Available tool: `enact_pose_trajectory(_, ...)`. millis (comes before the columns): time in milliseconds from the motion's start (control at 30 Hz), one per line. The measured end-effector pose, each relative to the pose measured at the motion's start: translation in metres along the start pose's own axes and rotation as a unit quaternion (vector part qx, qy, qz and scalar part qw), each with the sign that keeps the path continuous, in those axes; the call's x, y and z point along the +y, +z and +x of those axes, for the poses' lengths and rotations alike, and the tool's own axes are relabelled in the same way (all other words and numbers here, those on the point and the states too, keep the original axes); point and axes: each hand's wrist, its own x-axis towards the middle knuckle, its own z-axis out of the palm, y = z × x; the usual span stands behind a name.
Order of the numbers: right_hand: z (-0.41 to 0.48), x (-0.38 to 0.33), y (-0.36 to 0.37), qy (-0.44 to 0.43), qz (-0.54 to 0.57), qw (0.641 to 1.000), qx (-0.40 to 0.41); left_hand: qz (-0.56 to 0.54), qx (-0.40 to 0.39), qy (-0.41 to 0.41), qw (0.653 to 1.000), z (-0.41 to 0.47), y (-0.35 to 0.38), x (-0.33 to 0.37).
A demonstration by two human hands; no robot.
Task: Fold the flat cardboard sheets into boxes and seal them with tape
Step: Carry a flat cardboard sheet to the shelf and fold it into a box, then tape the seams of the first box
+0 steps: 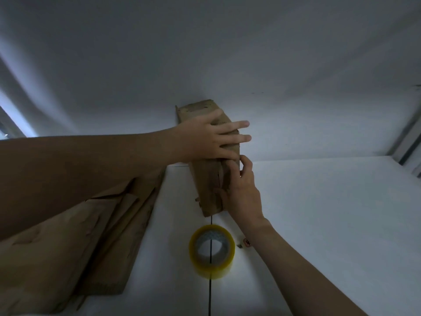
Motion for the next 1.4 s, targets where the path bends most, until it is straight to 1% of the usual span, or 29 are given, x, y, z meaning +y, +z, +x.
enact_pose_trajectory(67,0.001,0.001,-0.005,-0.012,-0.005,1.0,-0.002,-0.027,-0.029,0.0,0.999,-0.001,-0.004,0.001)
enact_pose_trajectory(133,0.002,-0.001,-0.015,-0.032,-0.007,0.999,0.002,-0.062,-0.031,-0.023,0.997,-0.011,-0.01,-0.003)
enact_pose_trajectory(200,0.002,-0.004,-0.033,-0.042,0.005,0.999,0.014,-0.109,-0.033,-0.074,0.991,-0.027,-0.016,-0.007)
enact_pose_trajectory(267,0.002,-0.007,-0.055,-0.05,0.033,0.997,0.043,-0.16,-0.045,-0.154,0.974,-0.048,-0.019,-0.009)
enact_pose_trajectory(333,0.0,-0.008,-0.079,-0.056,0.058,0.993,0.085,-0.207,-0.064,-0.252,0.943,-0.07,-0.025,-0.006)
enact_pose_trajectory(400,-0.007,-0.006,-0.098,-0.059,0.058,0.99,0.115,-0.272,-0.081,-0.342,0.896,-0.093,-0.034,0.003)
enact_pose_trajectory(467,-0.017,-0.002,-0.11,-0.066,0.034,0.992,0.103,-0.322,-0.101,-0.419,0.843,-0.111,-0.043,0.015)
enact_pose_trajectory(533,-0.028,0.0,-0.118,-0.047,0.01,0.998,0.031,-0.346,-0.103,-0.476,0.802,-0.126,-0.054,0.03)
enact_pose_trajectory(600,-0.037,0.0,-0.121,-0.016,-0.011,0.995,-0.099,-0.372,-0.102,-0.515,0.766,-0.137,-0.065,0.043)
enact_pose_trajectory(633,-0.041,-0.001,-0.119,-0.016,-0.021,0.984,-0.178,-0.388,-0.107,-0.53,0.746,-0.141,-0.07,0.049)
enact_pose_trajectory(700,-0.052,-0.004,-0.109,-0.055,-0.056,0.944,-0.32,-0.421,-0.12,-0.559,0.704,-0.149,-0.079,0.058)
enact_pose_trajectory(767,-0.065,-0.009,-0.09,-0.095,-0.089,0.907,-0.401,-0.44,-0.123,-0.586,0.669,-0.156,-0.085,0.066)
enact_pose_trajectory(833,-0.078,-0.012,-0.071,-0.119,-0.132,0.882,-0.437,-0.449,-0.124,-0.605,0.646,-0.162,-0.091,0.074)
enact_pose_trajectory(933,-0.093,-0.017,-0.056,-0.162,-0.205,0.863,-0.433,-0.447,-0.122,-0.621,0.633,-0.169,-0.103,0.083)
enact_pose_trajectory(1000,-0.098,-0.015,-0.052,-0.186,-0.235,0.864,-0.405,-0.444,-0.111,-0.637,0.621,-0.171,-0.109,0.088)
enact_pose_trajectory(1067,-0.098,-0.01,-0.054,-0.177,-0.243,0.871,-0.389,-0.442,-0.1,-0.652,0.607,-0.17,-0.115,0.091)
enact_pose_trajectory(1233,-0.097,0.017,-0.079,-0.067,-0.246,0.889,-0.38,-0.44,-0.079,-0.661,0.603,-0.163,-0.123,0.096)
enact_pose_trajectory(1333,-0.096,0.039,-0.098,0.044,-0.21,0.906,-0.364,-0.483,-0.068,-0.661,0.571,-0.149,-0.127,0.095)
enact_pose_trajectory(1400,-0.094,0.048,-0.114,0.084,-0.183,0.919,-0.339,-0.522,-0.064,-0.653,0.546,-0.136,-0.129,0.092)
